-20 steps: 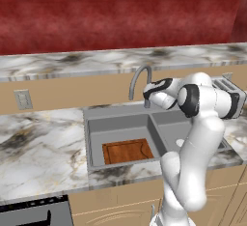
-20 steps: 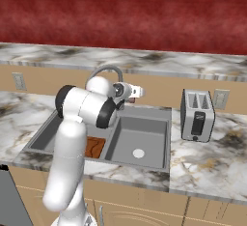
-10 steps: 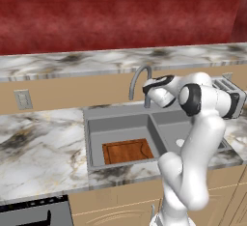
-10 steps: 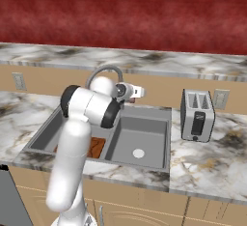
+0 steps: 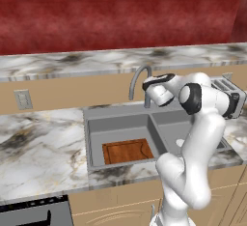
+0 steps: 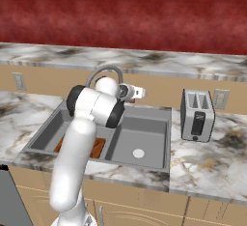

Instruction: Turn on the sink faucet with hot water and rinse the cutting board for ten seconds, then turn off the faucet. Push the cutting board to reach the water if necessary.

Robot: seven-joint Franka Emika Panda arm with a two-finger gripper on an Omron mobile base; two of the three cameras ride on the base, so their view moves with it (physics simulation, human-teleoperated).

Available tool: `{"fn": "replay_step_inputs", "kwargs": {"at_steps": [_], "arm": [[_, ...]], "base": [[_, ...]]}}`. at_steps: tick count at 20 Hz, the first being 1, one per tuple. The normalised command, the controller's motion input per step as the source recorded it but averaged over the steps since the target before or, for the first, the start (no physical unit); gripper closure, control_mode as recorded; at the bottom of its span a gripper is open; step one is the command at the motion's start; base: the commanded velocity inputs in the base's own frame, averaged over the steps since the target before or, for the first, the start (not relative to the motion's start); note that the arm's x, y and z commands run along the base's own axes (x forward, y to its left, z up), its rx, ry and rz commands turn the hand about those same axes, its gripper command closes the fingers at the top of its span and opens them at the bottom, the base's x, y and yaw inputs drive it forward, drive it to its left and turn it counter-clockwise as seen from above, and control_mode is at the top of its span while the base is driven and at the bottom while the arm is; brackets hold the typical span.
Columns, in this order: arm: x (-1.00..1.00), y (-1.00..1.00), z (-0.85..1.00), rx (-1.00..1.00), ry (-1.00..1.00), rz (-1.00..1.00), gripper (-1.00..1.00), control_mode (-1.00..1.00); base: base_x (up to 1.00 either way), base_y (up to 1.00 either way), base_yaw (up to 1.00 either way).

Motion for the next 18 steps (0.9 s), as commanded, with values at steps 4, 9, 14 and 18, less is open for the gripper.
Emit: {"fn": "replay_step_inputs", "kwargs": {"at_steps": [4,9,14,18], "arm": [[0.11,0.00,-0.20,0.00,0.00,0.00,-1.00,-1.00],[0.12,-0.08,-0.18,0.02,0.00,0.00,-1.00,-1.00],[0.10,-0.13,-0.12,0.01,0.00,0.00,-1.00,-1.00],[0.06,-0.15,-0.09,0.00,0.00,0.00,-1.00,-1.00]], "base": [[0.00,0.00,0.00],[0.00,0.00,0.00],[0.00,0.00,0.00],[0.00,0.00,0.00]]}}
